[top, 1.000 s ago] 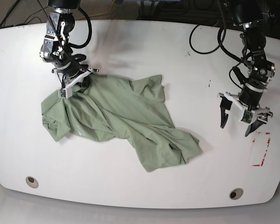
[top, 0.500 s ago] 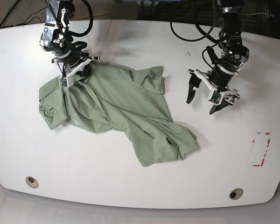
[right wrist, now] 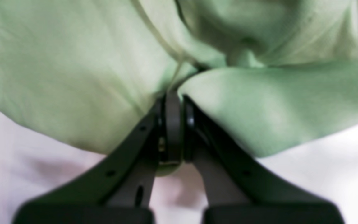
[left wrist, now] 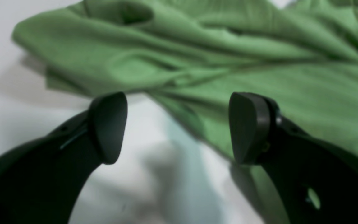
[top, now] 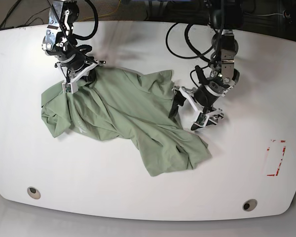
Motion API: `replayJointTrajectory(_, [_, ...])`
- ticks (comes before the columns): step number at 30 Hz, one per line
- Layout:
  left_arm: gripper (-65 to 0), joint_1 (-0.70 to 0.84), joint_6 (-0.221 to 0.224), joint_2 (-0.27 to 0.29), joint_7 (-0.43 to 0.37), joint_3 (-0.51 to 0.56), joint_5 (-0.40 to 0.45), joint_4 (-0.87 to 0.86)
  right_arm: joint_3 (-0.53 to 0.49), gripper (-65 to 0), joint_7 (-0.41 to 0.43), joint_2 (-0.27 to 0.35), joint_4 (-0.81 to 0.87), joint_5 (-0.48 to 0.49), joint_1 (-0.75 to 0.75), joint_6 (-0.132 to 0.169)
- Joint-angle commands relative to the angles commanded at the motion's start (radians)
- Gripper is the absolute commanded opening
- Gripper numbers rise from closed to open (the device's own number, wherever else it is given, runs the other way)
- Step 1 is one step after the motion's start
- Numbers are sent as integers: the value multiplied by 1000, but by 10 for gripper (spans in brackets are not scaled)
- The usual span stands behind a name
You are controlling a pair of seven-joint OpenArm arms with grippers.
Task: Layout the t-shirt on the table in an organized manner, then fold the t-shirt properly
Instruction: 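Move the left gripper to the t-shirt's shoulder edge and lower it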
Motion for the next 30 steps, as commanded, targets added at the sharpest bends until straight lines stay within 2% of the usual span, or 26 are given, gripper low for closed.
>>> replayJointTrajectory(4, [-170,-29,0,34,0,0,0,-74,2,-650,0,0,0,0,-2,0])
replayJointTrajectory(13, [-171,-40,0,38,0,0,2,-173,3,-650,0,2,3,0,2,0])
replayJointTrajectory(16, [-189,-40,0,38,0,2,2,-204,3,-650,0,2,3,0,2,0])
replayJointTrajectory(18, [-236,-40,0,38,0,2,2,-224,5,-650,0,2,3,0,2,0])
replayJointTrajectory(21, [-366,-41,3,38,0,2,3,-253,5,-650,0,2,3,0,2,0])
replayJointTrajectory(22, [-433,-43,3,38,0,2,3,-265,5,-650,0,2,3,0,2,2])
replayJointTrajectory(26, [-575,-64,5,38,0,2,6,-278,5,-650,0,2,3,0,2,2])
replayJointTrajectory(28, [-632,-68,6,38,0,2,6,-279,6,-650,0,2,3,0,2,12])
replayJointTrajectory(30, [-627,-68,6,38,0,2,6,-278,6,-650,0,2,3,0,2,29])
